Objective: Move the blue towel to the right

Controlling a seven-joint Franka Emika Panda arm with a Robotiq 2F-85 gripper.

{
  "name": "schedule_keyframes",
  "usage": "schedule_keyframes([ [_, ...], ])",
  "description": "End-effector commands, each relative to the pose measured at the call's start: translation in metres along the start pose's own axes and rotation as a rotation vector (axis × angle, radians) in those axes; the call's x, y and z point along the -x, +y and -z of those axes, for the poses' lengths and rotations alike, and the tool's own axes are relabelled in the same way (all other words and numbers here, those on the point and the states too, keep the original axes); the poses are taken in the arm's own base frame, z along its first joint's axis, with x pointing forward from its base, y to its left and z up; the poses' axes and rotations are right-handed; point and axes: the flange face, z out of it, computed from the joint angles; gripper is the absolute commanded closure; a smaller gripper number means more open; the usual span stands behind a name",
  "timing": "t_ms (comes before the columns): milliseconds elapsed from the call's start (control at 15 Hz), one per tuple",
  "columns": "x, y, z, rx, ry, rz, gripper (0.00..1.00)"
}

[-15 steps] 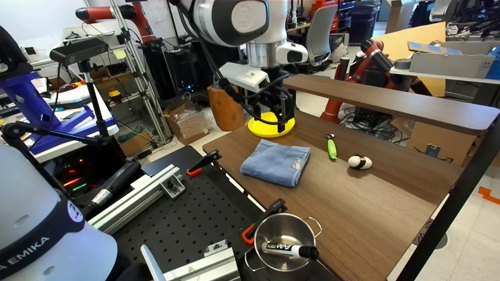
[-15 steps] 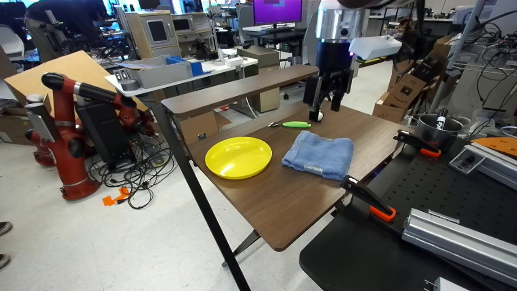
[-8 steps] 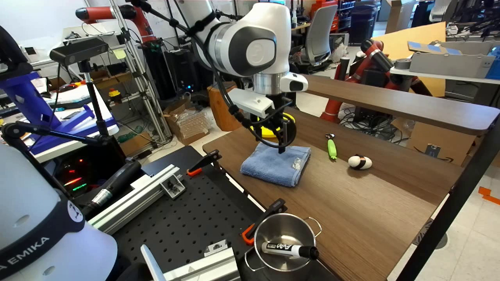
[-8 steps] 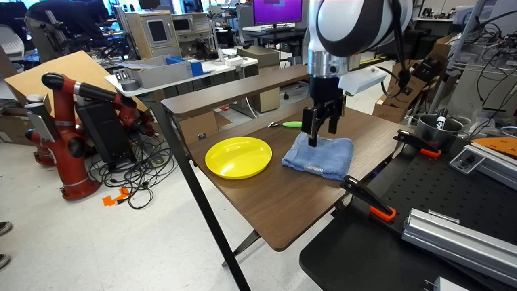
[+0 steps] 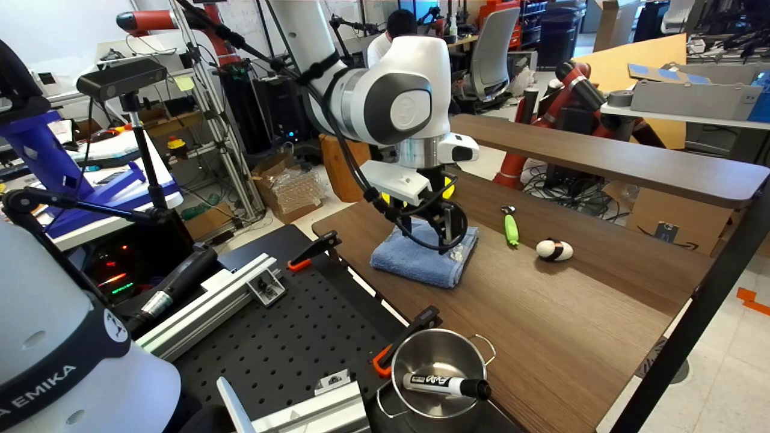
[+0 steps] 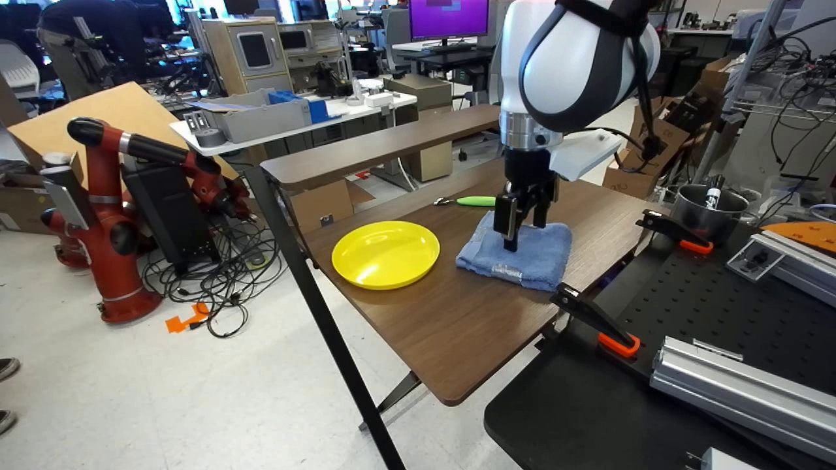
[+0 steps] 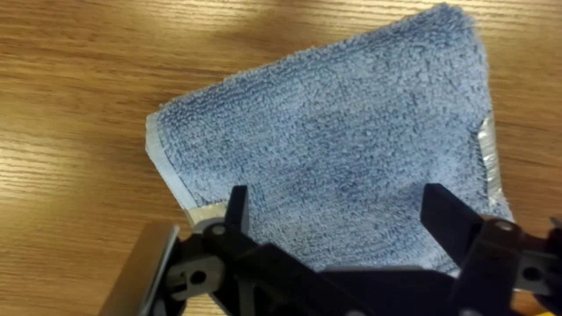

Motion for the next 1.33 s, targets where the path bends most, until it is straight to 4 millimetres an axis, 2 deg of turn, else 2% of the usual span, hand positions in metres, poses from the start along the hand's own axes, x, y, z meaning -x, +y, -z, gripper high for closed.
schedule_keyframes([
  [0, -0.01, 0.004, -0.013, 0.024, 0.029, -0.003, 0.0],
  [400, -0.016, 0.012, -0.025, 0.032, 0.031, -0.012, 0.0],
  [667, -0.02, 0.022, -0.024, 0.027, 0.039, -0.024, 0.0],
  [933, -0.021, 0.044, -0.022, 0.024, 0.047, -0.061, 0.0],
  [1267, -0.023, 0.065, -0.031, 0.022, 0.042, -0.098, 0.0],
])
